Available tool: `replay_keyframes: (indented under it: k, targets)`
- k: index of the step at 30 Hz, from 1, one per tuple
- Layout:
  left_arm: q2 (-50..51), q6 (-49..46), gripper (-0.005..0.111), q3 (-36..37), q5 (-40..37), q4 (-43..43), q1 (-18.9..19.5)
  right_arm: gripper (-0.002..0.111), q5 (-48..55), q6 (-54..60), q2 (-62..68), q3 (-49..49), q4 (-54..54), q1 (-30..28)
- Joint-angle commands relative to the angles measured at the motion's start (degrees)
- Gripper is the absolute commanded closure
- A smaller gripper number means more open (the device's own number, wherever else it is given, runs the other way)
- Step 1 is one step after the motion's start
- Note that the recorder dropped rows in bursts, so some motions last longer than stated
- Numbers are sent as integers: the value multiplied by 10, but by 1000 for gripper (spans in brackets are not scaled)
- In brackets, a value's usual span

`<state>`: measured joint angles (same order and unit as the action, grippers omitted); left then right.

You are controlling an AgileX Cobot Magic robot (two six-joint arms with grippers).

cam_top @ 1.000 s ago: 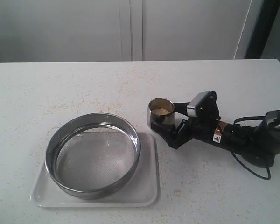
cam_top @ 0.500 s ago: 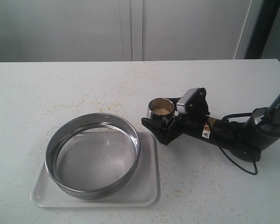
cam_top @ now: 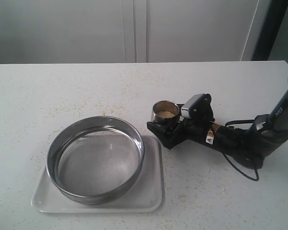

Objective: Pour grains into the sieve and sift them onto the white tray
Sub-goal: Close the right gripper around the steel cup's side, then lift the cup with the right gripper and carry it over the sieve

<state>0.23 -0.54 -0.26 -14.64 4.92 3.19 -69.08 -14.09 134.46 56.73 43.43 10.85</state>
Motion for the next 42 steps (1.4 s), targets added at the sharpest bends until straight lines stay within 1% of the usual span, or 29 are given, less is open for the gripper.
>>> replay_keyframes:
  k: [1,11,14,15,17,20,23,26,28,32,34,42]
  targets:
    - [-2,5,107,3,0,5,1,18,-6,-3,0,12,-3,1]
    - [-2,5,107,3,0,5,1,18,17,-8,0,15,-3,1]
    - [-2,5,107,3,0,5,1,24,18,-8,0,15,-3,1]
    - [-2,5,107,3,0,5,1,27,18,-8,0,15,-3,1]
    - [-2,5,107,3,0,5,1,38,20,-8,0,15,-3,1]
    - [-2,5,107,3,0,5,1,61,20,-8,0,15,-1,1]
    - [-2,5,107,3,0,5,1,82,20,-14,0,15,-1,1]
    - [-2,5,107,3,0,5,1,96,21,-16,0,15,-1,1]
    - [-2,5,107,3,0,5,1,101,27,-37,0,14,-1,1]
    - [-2,5,107,3,0,5,1,106,61,-44,0,14,-1,1]
    - [-2,5,107,3,0,5,1,108,58,-44,0,14,-1,1]
    - [-2,5,107,3,0,5,1,108,47,-44,-33,12,-2,0]
